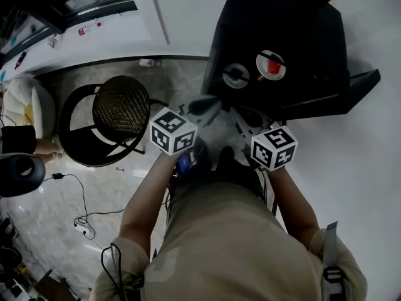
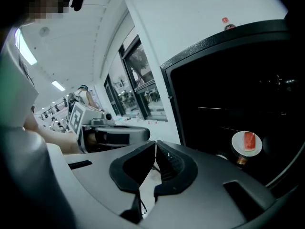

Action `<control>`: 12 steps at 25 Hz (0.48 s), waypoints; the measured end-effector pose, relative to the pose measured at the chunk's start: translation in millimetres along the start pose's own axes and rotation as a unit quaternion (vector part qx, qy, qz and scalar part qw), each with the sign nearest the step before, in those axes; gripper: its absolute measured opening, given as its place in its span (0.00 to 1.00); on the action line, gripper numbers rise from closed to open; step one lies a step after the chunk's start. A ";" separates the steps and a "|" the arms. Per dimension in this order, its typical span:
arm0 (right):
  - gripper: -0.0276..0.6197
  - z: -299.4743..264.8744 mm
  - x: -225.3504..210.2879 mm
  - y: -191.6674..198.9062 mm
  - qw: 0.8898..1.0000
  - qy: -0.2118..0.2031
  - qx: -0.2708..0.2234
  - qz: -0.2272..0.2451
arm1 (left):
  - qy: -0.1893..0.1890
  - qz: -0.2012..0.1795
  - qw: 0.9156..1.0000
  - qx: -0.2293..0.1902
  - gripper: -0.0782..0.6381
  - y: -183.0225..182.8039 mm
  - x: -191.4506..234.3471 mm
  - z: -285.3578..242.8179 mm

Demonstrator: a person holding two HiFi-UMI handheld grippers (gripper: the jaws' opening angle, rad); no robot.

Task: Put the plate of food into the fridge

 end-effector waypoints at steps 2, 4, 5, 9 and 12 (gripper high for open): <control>0.08 9.5 1.9 -1.9 1.000 0.004 -0.005 0.002 | 0.006 -0.001 1.000 -0.003 0.13 -0.3 -8.7 1.1; 0.08 16.3 4.6 -3.8 1.000 0.004 -0.011 0.002 | 0.011 -0.004 1.000 -0.004 0.13 0.0 -16.6 2.7; 0.08 17.9 6.0 -5.7 1.000 0.003 -0.016 -0.002 | 0.012 -0.007 1.000 -0.003 0.12 0.1 -19.1 3.1; 0.08 23.2 12.7 -20.2 0.999 -0.010 -0.041 -0.007 | 0.019 -0.023 1.000 0.002 0.12 -1.2 -30.5 0.5; 0.08 31.1 19.1 -28.8 0.998 -0.018 -0.055 0.020 | 0.024 -0.044 0.999 -0.004 0.12 -6.4 -44.4 -1.8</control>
Point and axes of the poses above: the fingertips, and each gripper's own axes: z backward along the fingers, x to its left, y out of its underside, the point moved 2 cm from there along z, backward along the fingers, and after that the axes turned 12 degrees about -x, right-handed, at the moved point
